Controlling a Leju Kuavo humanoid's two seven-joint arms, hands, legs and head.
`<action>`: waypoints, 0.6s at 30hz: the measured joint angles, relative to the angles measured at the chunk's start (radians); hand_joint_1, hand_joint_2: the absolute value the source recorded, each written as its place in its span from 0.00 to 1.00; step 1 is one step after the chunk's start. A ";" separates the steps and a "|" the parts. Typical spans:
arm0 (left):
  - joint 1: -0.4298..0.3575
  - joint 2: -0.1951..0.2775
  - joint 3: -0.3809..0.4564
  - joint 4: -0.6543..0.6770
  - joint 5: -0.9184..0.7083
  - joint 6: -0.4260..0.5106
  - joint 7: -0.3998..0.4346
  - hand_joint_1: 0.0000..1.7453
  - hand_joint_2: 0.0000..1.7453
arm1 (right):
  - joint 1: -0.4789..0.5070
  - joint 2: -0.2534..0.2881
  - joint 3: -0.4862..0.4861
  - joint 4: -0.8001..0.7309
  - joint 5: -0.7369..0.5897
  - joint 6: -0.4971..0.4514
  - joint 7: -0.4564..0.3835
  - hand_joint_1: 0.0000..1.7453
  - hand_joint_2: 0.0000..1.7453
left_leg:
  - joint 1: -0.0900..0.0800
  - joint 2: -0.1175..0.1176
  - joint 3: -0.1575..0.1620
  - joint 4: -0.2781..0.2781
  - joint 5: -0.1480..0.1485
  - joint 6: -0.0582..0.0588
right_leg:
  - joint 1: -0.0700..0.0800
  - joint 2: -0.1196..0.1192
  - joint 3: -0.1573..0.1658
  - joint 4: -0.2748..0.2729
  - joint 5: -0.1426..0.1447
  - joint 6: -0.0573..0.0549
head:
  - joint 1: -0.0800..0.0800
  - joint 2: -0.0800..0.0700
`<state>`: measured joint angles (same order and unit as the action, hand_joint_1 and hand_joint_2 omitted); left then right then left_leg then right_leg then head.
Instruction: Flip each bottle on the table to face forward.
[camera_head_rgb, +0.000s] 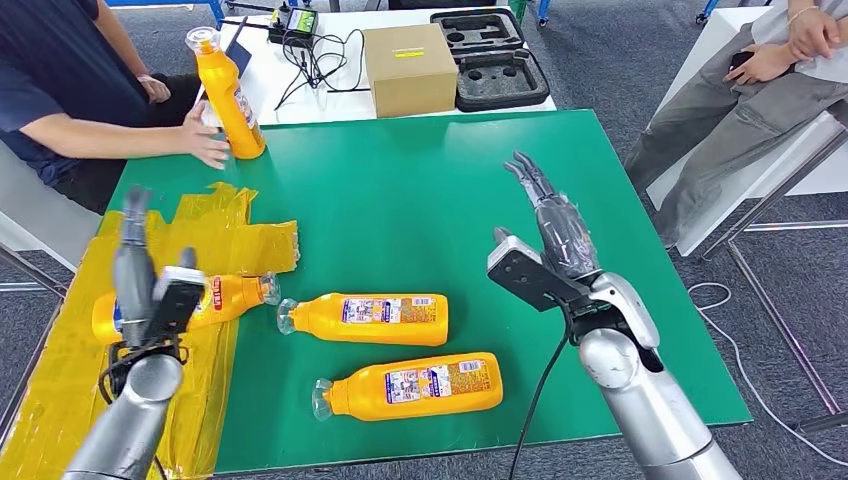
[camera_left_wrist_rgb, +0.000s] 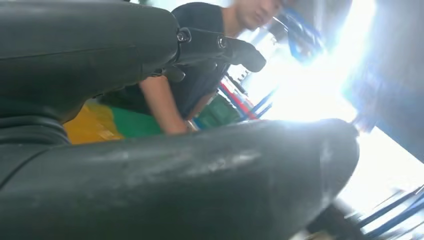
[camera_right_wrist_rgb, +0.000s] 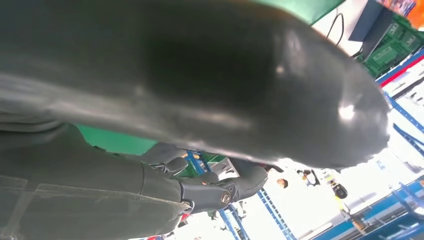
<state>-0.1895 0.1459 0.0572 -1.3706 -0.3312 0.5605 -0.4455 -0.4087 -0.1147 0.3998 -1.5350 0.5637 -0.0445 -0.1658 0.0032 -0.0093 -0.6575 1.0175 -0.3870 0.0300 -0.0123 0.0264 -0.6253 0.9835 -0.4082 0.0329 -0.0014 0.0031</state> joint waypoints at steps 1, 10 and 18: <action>0.000 -0.003 0.011 -0.028 0.079 -0.001 -0.026 0.00 0.00 | -0.001 0.003 0.013 0.003 0.010 -0.004 -0.002 0.00 0.75 | 0.000 0.000 0.000 0.000 0.000 0.000 | 0.000 0.000 0.000 0.000 0.000 0.000 | 0.000 0.000; 0.004 -0.020 0.064 -0.255 0.290 -0.021 -0.090 0.00 0.00 | -0.005 0.039 0.209 0.009 0.149 -0.041 0.050 0.00 1.00 | 0.001 0.000 0.000 0.000 0.000 0.000 | 0.001 0.000 0.000 0.000 0.000 0.000 | 0.000 0.000; 0.011 -0.026 0.093 -0.282 0.329 -0.014 -0.108 0.00 0.00 | -0.005 0.061 0.419 0.009 0.252 -0.061 0.115 0.00 1.00 | 0.001 0.000 0.000 0.000 0.000 0.000 | 0.001 0.000 -0.001 0.000 -0.001 -0.001 | 0.000 0.000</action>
<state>-0.1781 0.1198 0.1500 -1.6529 -0.0021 0.5463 -0.5536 -0.4141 -0.0537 0.8188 -1.5263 0.8157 -0.1051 -0.0509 0.0043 -0.0096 -0.6577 1.0174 -0.3871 0.0298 -0.0112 0.0263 -0.6259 0.9834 -0.4088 0.0322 -0.0015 0.0031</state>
